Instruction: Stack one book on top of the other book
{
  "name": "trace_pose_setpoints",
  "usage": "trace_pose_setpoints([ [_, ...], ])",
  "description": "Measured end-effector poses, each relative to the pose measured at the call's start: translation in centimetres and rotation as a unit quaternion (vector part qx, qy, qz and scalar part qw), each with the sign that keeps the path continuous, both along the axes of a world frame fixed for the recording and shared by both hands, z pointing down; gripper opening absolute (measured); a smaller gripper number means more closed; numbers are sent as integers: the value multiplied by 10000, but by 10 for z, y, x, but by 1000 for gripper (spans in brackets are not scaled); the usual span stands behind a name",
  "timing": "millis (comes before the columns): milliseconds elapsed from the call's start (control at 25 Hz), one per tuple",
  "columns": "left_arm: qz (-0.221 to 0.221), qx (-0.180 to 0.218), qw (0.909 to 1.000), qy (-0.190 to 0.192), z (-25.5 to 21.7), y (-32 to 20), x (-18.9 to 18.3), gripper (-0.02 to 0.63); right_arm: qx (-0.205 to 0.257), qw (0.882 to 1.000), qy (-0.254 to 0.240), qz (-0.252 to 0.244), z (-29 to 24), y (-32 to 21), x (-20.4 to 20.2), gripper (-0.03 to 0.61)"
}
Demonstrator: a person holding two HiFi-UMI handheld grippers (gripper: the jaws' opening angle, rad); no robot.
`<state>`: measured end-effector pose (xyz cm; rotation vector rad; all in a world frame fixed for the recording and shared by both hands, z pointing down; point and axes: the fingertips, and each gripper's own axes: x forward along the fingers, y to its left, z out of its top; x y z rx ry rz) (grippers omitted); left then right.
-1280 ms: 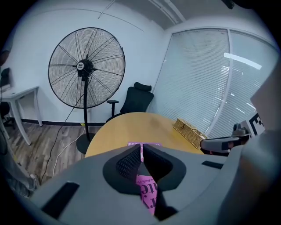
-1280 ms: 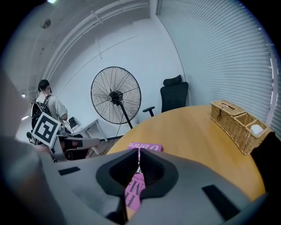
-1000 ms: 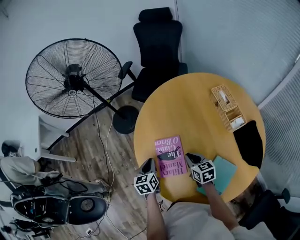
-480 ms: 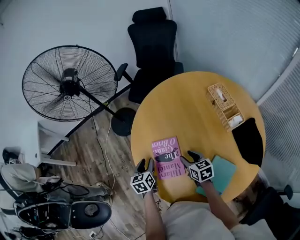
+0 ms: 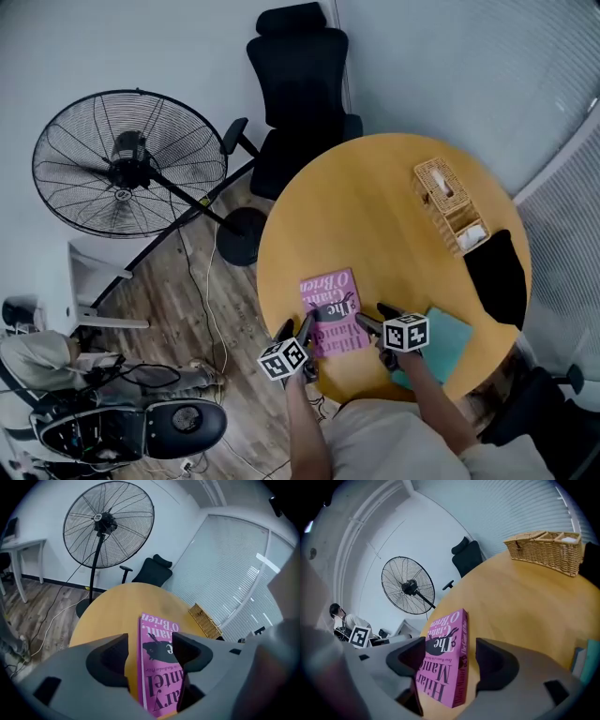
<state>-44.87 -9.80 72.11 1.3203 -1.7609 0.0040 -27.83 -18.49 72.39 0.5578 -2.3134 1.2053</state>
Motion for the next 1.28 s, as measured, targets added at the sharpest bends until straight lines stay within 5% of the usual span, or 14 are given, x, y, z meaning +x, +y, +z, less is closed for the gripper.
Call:
trace_pose_setpoints([
  [560, 195, -364, 9991, 39, 38, 3, 10, 293, -273, 9992, 277, -66, 44, 7, -13, 321],
  [1040, 478, -99, 9970, 601, 49, -11, 37, 293, 60, 9965, 778, -305, 57, 11, -20, 304],
  [1280, 569, -323, 9976, 248, 61, -15, 54, 288, 485, 9908, 1048, -713, 62, 28, -30, 288],
])
